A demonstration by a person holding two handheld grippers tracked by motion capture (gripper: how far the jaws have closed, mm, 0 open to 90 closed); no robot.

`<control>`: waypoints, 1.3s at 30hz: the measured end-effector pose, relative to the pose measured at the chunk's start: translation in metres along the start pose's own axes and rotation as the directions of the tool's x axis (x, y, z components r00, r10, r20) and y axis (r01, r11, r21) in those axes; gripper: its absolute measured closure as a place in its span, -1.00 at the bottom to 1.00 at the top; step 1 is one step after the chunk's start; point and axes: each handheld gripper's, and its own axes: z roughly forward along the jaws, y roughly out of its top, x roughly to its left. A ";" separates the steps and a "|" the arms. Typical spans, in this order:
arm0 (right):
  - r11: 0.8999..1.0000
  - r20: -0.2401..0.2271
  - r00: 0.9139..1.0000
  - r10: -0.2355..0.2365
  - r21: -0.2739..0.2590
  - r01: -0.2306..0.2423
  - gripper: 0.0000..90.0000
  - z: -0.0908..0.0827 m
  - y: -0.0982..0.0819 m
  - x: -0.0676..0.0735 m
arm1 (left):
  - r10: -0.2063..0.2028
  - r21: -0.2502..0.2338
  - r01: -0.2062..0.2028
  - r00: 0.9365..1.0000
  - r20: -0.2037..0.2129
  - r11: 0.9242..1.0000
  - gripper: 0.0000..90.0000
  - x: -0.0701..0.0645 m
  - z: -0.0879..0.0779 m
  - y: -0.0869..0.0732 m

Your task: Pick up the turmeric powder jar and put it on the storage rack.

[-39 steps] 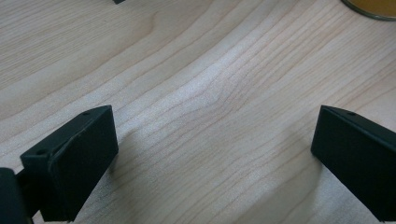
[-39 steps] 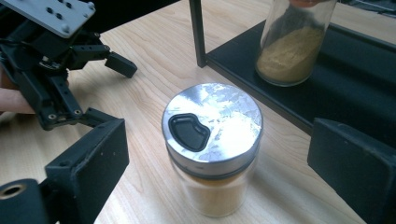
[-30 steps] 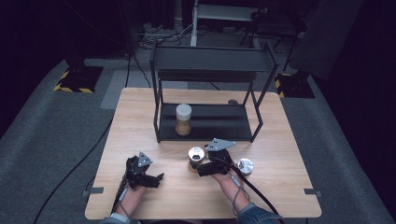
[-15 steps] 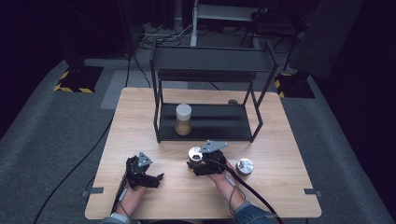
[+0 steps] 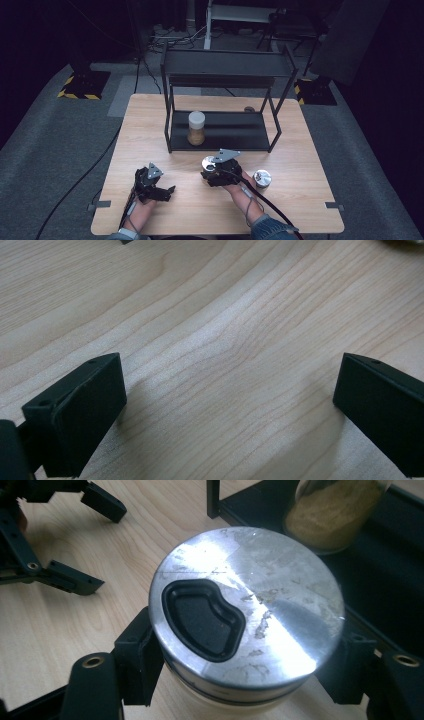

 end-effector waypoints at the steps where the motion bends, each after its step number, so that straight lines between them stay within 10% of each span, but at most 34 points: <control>1: 1.000 -0.002 1.000 -0.002 -0.004 0.002 -0.32 -0.002 0.001 0.000 | 0.001 0.000 -0.001 1.000 0.000 1.000 -1.00 0.000 0.000 0.000; 39: 0.999 0.026 0.999 0.023 -0.029 -0.022 -0.32 -0.028 0.075 -0.077 | 0.009 -0.001 -0.009 1.000 0.009 1.000 -1.00 0.001 0.000 0.000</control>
